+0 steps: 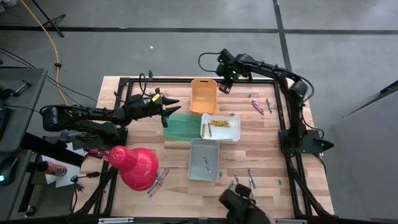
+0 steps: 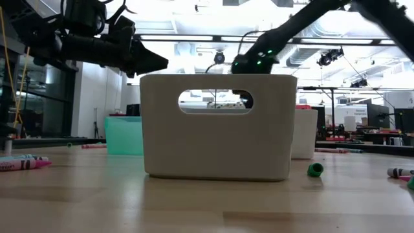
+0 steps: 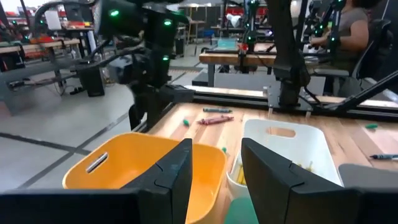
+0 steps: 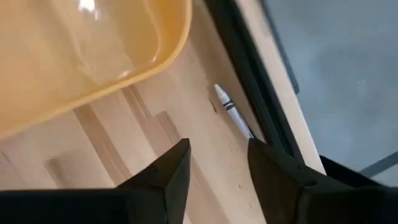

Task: Sort crayons
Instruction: Put the white crayon into the gray bin

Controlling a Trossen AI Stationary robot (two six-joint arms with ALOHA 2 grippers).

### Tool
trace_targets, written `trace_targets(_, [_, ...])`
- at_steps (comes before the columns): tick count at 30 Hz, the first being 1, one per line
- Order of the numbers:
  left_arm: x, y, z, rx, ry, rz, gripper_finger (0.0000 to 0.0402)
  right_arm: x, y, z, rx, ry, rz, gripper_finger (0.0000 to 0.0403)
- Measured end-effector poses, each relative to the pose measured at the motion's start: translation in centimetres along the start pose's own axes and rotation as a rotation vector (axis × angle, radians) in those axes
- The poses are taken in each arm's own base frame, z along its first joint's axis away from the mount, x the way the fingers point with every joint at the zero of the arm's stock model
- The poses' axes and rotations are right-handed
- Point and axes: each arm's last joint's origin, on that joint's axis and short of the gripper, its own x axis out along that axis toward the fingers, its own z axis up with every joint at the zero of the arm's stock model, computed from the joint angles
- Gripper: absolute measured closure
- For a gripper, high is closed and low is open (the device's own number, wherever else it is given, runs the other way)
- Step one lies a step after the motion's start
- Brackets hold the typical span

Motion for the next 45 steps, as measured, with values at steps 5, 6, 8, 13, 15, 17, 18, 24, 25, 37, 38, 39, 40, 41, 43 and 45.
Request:
trace_targets(5, [0.0, 0.0, -0.5, -0.015, 0.049, -0.001, 0.0275, 1.8, -0.7, 1.4, -0.105, 0.139, 0.015, 0.024])
trace_targets(6, [0.0, 0.0, -0.5, -0.015, 0.055, -0.002, 0.0275, 2.2, -0.8, 1.6, -0.127, 0.168, 0.006, 0.0241])
trace_targets(8, [0.0, 0.0, -0.6, -0.016, 0.063, -0.002, 0.0275, 3.0, -1.2, 1.9, -0.172, 0.198, -0.017, 0.0247])
trace_targets(13, [0.0, 0.0, -0.6, -0.021, 0.064, -0.001, 0.0275, 4.8, -1.3, 2.0, -0.368, 0.234, -0.012, 0.0259])
trace_targets(15, [0.0, 0.0, -0.6, -0.021, 0.064, -0.001, 0.0275, 5.4, -1.3, 2.0, -0.443, 0.248, 0.0, 0.0262])
trace_targets(17, [0.0, 0.0, -0.6, -0.02, 0.064, -0.001, 0.0275, 5.6, -1.3, 2.0, -0.484, 0.258, -0.006, 0.0263])
trace_targets(18, [0.0, 0.0, -0.6, -0.02, 0.063, -0.001, 0.0275, 5.8, -1.3, 2.0, -0.494, 0.256, -0.01, 0.0263])
trace_targets(24, [0.0, 0.0, -0.6, -0.005, 0.061, -0.001, 0.0275, 5.9, -1.4, 2.2, -0.517, 0.237, -0.019, 0.0263])
trace_targets(25, [0.0, 0.0, -0.6, -0.005, 0.061, -0.001, 0.0275, 5.9, -1.4, 2.2, -0.521, 0.236, -0.02, 0.0263])
trace_targets(37, [0.0, 0.0, -0.6, -0.005, 0.061, -0.001, 0.0275, 8.2, -1.3, 2.1, -0.541, 0.272, -0.029, 0.0263])
trace_targets(38, [0.0, 0.0, -0.6, -0.004, 0.061, -0.001, 0.0275, 8.2, -1.3, 2.1, -0.536, 0.272, -0.028, 0.0263])
trace_targets(39, [0.0, 0.0, -0.6, -0.005, 0.061, -0.001, 0.0275, 8.2, -1.3, 2.1, -0.531, 0.272, -0.028, 0.0263])
trace_targets(40, [0.0, 0.0, -0.6, -0.004, 0.061, -0.001, 0.0275, 8.2, -1.3, 2.1, -0.526, 0.273, -0.027, 0.0263])
trace_targets(41, [0.0, 0.0, -0.6, -0.004, 0.061, -0.002, 0.0275, 8.2, -1.3, 2.0, -0.524, 0.278, -0.024, 0.0263])
trace_targets(43, [0.0, 0.0, -0.6, -0.004, 0.061, -0.001, 0.0275, 8.2, -0.9, 2.1, -0.532, 0.286, -0.022, 0.0263])
trace_targets(45, [0.0, 0.0, -0.6, -0.003, 0.061, -0.001, 0.0275, 8.2, -0.5, 2.1, -0.542, 0.303, -0.02, 0.0263])
